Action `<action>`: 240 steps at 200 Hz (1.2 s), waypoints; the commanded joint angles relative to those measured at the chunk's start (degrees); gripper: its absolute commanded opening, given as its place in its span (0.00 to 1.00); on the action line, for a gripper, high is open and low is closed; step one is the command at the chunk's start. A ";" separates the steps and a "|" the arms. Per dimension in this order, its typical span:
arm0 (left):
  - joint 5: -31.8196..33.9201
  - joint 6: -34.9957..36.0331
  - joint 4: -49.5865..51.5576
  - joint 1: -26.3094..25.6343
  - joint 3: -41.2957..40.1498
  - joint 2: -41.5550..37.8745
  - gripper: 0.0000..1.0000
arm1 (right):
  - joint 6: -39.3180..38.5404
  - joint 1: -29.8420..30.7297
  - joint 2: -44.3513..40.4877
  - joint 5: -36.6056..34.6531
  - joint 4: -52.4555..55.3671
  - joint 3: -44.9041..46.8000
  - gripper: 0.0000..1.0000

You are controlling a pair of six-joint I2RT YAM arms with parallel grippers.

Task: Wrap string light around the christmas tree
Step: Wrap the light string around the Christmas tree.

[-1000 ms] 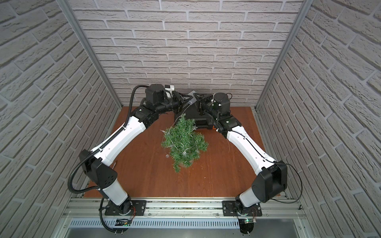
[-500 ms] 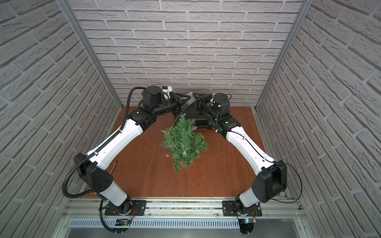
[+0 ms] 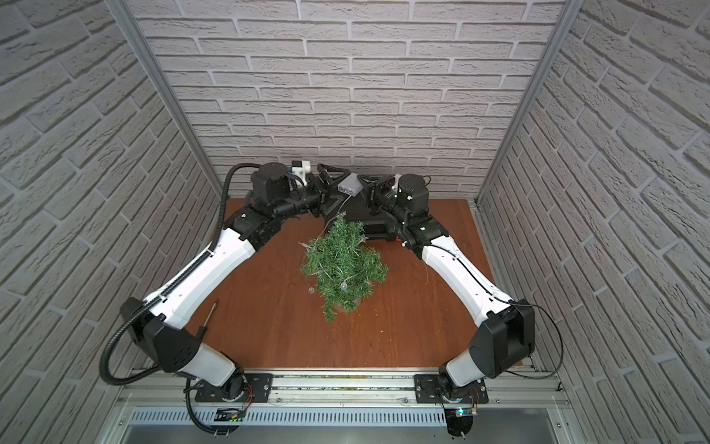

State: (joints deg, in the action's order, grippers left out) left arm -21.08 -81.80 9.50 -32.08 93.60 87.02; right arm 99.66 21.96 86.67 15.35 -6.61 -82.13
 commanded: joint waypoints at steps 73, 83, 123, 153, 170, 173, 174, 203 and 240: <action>2.30 17.22 14.72 4.86 -0.92 -8.82 0.95 | -11.65 -1.49 -7.84 12.20 2.52 3.28 0.23; 1.90 18.23 15.40 4.83 -0.92 -9.11 0.94 | -13.63 -1.85 -8.51 13.75 3.80 3.06 0.23; -0.01 22.69 19.84 4.83 0.67 -9.26 0.91 | -22.53 -4.17 -10.66 22.22 11.60 2.62 0.23; 0.32 24.22 21.01 4.83 0.08 -10.21 0.89 | -32.59 -4.99 -11.53 27.62 20.50 1.16 0.23; -0.17 24.47 20.74 4.61 -0.58 -10.65 0.89 | -38.81 -5.06 -11.49 30.39 25.76 -0.08 0.23; -0.26 24.63 20.74 4.58 -0.65 -10.73 0.89 | -40.05 -5.06 -11.42 30.80 26.93 -0.46 0.23; -0.27 24.65 20.74 4.53 -0.72 -10.73 0.89 | -40.50 -5.07 -11.43 30.97 27.28 -0.56 0.23; 0.07 25.78 22.67 4.07 -0.79 -10.72 0.87 | -52.10 -5.60 -10.98 33.10 38.42 -3.07 0.21; 1.46 27.16 23.52 3.33 -1.56 -11.24 0.85 | -59.44 -6.59 -12.27 33.21 45.47 -3.64 0.21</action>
State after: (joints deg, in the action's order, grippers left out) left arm -20.12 -56.84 32.84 -28.14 92.60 77.34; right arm 49.63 16.25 76.47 46.70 31.99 -84.66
